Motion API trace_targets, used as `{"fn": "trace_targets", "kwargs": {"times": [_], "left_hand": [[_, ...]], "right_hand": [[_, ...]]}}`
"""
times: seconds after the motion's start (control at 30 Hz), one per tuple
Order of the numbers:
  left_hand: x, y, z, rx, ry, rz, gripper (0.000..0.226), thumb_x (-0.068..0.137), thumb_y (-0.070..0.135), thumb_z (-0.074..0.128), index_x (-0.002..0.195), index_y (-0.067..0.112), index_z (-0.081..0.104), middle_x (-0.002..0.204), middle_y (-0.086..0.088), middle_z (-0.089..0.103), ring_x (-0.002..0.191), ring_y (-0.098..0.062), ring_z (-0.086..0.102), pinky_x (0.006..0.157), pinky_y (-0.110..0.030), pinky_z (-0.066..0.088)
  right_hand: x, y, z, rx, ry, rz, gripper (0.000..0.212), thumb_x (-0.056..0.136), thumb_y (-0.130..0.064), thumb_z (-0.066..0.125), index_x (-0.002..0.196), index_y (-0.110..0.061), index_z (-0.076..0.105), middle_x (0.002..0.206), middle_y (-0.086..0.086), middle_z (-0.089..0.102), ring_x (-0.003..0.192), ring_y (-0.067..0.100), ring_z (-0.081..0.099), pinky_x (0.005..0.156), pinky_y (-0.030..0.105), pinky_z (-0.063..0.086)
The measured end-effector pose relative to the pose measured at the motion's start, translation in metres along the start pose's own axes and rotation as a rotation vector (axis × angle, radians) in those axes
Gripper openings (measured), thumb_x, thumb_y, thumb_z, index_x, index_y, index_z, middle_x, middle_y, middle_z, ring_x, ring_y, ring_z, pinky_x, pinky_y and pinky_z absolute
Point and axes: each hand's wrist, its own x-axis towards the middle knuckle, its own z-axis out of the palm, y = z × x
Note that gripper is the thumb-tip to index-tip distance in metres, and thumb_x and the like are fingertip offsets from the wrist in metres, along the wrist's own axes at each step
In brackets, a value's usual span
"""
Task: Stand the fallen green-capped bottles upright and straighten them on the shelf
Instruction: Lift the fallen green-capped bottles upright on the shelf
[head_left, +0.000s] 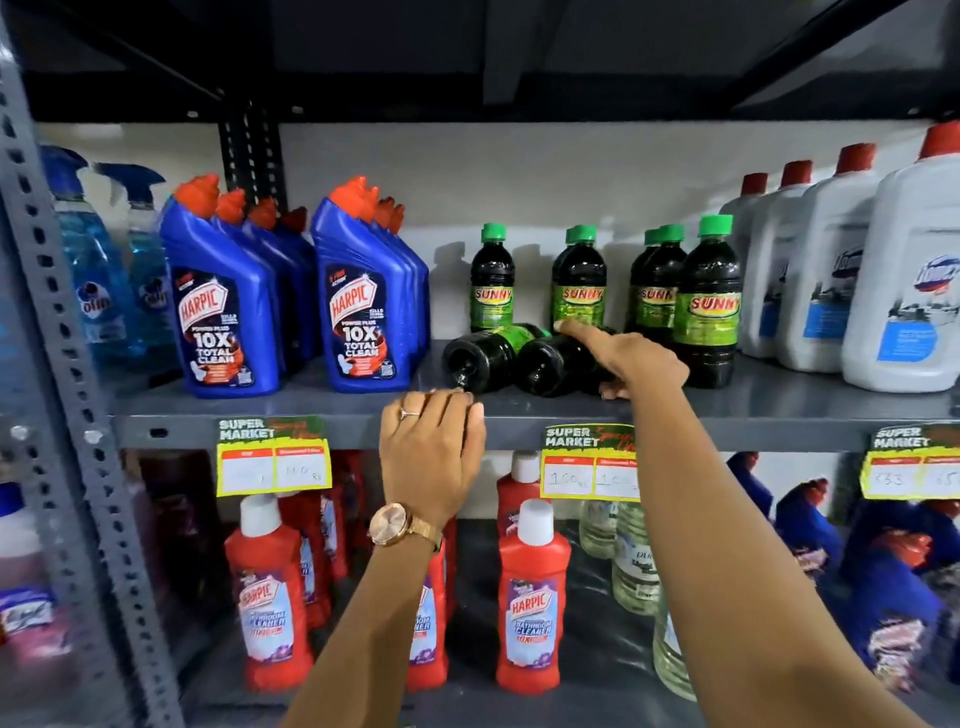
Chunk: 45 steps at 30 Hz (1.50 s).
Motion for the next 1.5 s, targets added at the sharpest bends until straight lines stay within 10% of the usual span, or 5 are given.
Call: {"fn": "trace_targets", "kwargs": {"times": [0.27,0.77,1.1,1.33,1.5], "left_hand": [[-0.001,-0.004,0.007,0.01,0.061,0.039,0.03,0.096,0.028,0.042,0.091,0.015,0.068,0.087,0.0,0.071,0.076,-0.024,0.059,0.076,-0.037,0.039],[-0.002,-0.003,0.008,0.005,0.076,0.024,0.032,0.097,0.029,0.04,0.091,0.014,0.068,0.086,-0.001,0.071,0.075,-0.023,0.057,0.076,-0.037,0.038],[-0.002,-0.001,0.006,0.002,0.07,0.011,0.032,0.097,0.028,0.04,0.092,0.014,0.068,0.088,0.0,0.071,0.076,-0.024,0.057,0.078,-0.036,0.038],[-0.001,0.0,0.006,0.014,0.05,-0.007,0.032,0.096,0.028,0.04,0.092,0.014,0.069,0.089,0.0,0.072,0.078,-0.023,0.059,0.078,-0.036,0.038],[-0.001,0.001,0.006,0.018,0.052,-0.007,0.031,0.096,0.027,0.041,0.093,0.014,0.069,0.089,-0.001,0.072,0.079,-0.024,0.06,0.079,-0.037,0.039]], "right_hand": [[0.014,0.031,0.0,0.476,0.024,-0.074,0.087,0.054,-0.074,0.061,0.107,-0.005,0.061,0.11,0.012,0.068,0.103,0.032,0.062,0.095,0.046,0.05],[0.012,0.032,-0.001,0.607,0.221,-0.454,0.045,0.077,-0.029,0.079,0.074,-0.026,0.035,0.072,-0.012,0.045,0.061,0.001,0.042,0.043,0.003,0.036],[0.024,0.034,0.0,0.762,-0.175,-0.268,0.015,0.078,-0.005,0.068,0.088,-0.011,0.059,0.091,0.0,0.066,0.106,0.022,0.055,0.089,0.029,0.037],[0.023,0.027,0.009,0.367,-0.114,-0.258,0.111,0.062,-0.05,0.084,0.145,0.001,0.031,0.151,0.019,0.032,0.137,0.036,0.034,0.111,0.049,0.036],[0.025,0.034,0.002,0.646,-0.15,-0.295,0.032,0.07,-0.01,0.08,0.096,-0.012,0.061,0.101,0.01,0.069,0.106,0.027,0.06,0.075,0.026,0.045]]}}
